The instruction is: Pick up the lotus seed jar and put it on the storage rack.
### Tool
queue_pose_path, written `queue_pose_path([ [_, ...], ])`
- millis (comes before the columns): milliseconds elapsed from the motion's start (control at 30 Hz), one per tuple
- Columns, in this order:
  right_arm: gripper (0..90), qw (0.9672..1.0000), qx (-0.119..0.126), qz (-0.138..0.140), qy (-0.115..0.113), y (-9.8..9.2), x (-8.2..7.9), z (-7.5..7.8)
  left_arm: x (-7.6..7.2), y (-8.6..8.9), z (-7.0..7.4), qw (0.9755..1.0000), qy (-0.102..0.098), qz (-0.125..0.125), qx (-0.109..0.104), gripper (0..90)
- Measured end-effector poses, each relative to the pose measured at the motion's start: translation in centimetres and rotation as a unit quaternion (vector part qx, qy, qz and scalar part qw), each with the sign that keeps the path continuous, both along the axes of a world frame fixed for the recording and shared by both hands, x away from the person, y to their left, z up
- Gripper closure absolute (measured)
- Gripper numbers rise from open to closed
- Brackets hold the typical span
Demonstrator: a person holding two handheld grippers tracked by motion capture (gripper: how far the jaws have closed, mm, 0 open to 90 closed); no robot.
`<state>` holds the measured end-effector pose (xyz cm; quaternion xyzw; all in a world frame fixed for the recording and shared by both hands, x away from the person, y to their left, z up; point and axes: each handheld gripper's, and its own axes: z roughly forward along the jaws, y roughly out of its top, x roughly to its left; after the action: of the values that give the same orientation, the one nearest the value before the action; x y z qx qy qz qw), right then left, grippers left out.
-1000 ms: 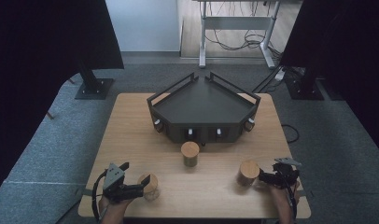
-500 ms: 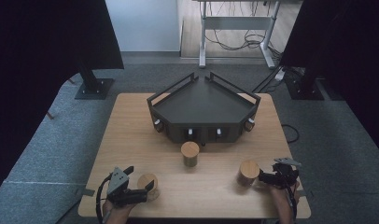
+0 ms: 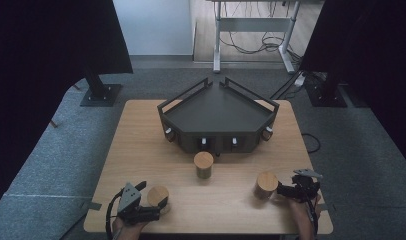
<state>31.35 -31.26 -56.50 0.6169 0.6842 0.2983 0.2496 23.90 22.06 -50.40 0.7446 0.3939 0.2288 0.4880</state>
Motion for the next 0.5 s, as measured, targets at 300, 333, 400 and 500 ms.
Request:
queue_pose_path([
  [300, 0.0, 1.0000, 0.000, 0.001, 0.000, 0.0, 0.0, 0.0, -0.1, -0.4, -0.7, 1.0000, 0.004, -0.001, 0.007, 3.2],
  [333, 0.0, 1.0000, 0.000, 0.001, 0.000, 0.0, 0.0, 0.0, -0.1, -0.4, -0.8, 1.0000, 0.003, -0.001, 0.008, 3.2],
  [400, 0.0, 1.0000, 0.000, 0.001, 0.000, 0.0, 0.0, 0.0, -0.1, -0.5, -0.9, 0.9999, 0.003, -0.001, 0.010, 3.2],
  [500, 0.0, 1.0000, 0.000, 0.002, 0.000, 0.0, 0.0, 0.0, 0.0, -0.6, -1.2, 0.9999, 0.005, 0.000, 0.016, 3.3],
])
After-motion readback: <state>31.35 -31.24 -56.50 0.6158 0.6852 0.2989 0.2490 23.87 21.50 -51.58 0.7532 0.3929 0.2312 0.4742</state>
